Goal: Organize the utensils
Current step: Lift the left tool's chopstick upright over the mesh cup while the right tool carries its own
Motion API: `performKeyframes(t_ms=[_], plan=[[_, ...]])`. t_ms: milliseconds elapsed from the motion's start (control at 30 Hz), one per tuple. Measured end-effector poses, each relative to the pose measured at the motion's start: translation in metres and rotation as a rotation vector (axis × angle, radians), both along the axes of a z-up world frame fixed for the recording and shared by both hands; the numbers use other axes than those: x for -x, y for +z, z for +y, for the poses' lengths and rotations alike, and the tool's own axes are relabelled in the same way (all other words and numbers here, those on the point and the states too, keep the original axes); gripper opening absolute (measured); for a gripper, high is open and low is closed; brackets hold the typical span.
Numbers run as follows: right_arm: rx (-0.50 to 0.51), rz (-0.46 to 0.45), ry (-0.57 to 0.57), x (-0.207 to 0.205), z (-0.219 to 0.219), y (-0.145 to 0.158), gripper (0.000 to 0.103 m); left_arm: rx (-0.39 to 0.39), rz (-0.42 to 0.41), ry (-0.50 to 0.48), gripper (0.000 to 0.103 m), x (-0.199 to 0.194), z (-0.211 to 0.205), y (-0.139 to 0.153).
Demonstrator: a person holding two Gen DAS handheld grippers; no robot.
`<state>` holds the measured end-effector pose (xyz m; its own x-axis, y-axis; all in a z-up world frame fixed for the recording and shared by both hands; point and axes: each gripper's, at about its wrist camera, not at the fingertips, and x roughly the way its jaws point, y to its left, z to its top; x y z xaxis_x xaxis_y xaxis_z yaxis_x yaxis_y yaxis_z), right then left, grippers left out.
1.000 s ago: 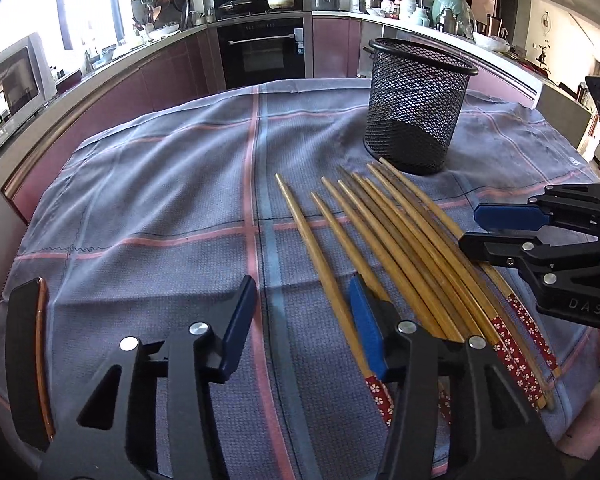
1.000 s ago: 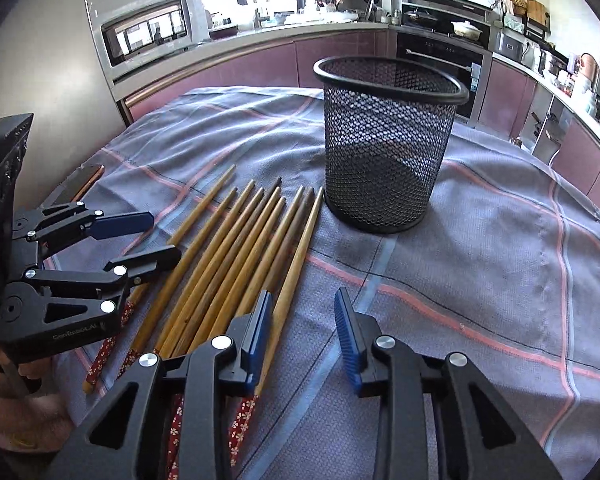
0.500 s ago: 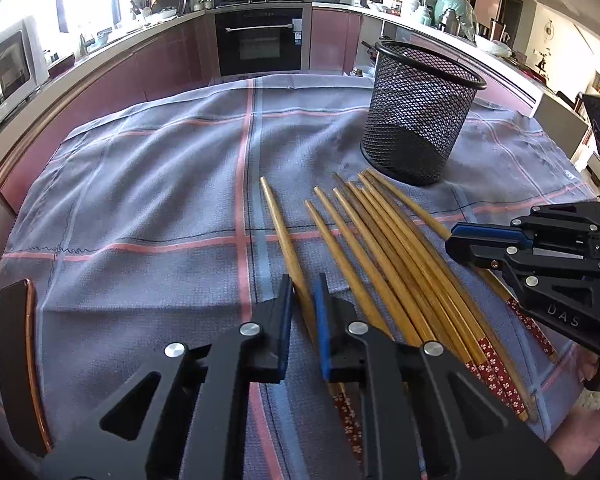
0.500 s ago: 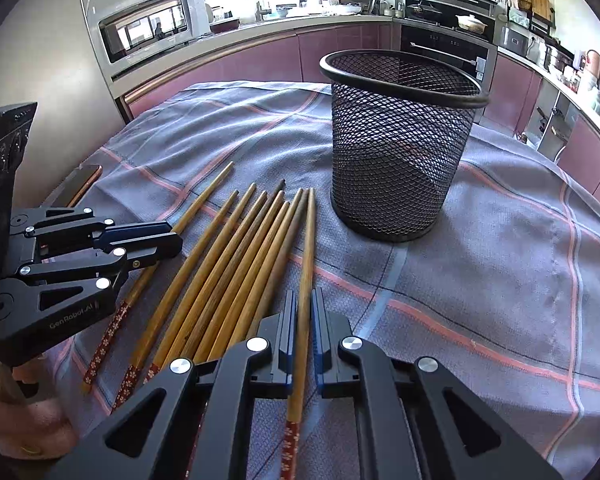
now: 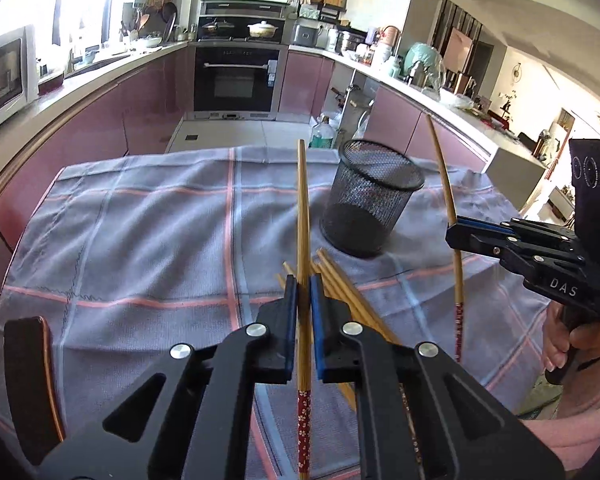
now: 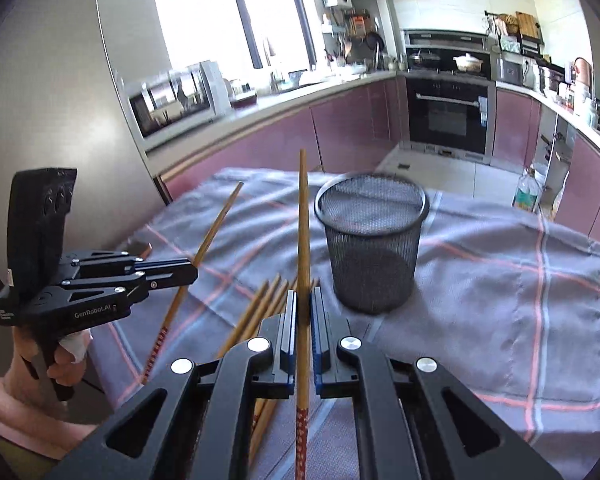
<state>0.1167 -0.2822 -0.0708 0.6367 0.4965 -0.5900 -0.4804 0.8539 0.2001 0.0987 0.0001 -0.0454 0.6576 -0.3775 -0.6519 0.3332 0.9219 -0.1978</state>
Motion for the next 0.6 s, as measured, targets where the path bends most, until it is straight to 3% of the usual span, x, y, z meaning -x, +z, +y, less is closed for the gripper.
performKeyframes(t_ms=[300, 600], plan=[[-0.073, -0.146, -0.024, -0.005, -0.015, 0.05, 0.005, 0.113, -0.158, -0.069, 0.008, 0.005, 0.0, 0.077], [-0.093, -0.248, -0.044, -0.029, -0.019, 0.091, 0.005, 0.198, -0.274, -0.077, 0.008, -0.013, -0.012, 0.146]])
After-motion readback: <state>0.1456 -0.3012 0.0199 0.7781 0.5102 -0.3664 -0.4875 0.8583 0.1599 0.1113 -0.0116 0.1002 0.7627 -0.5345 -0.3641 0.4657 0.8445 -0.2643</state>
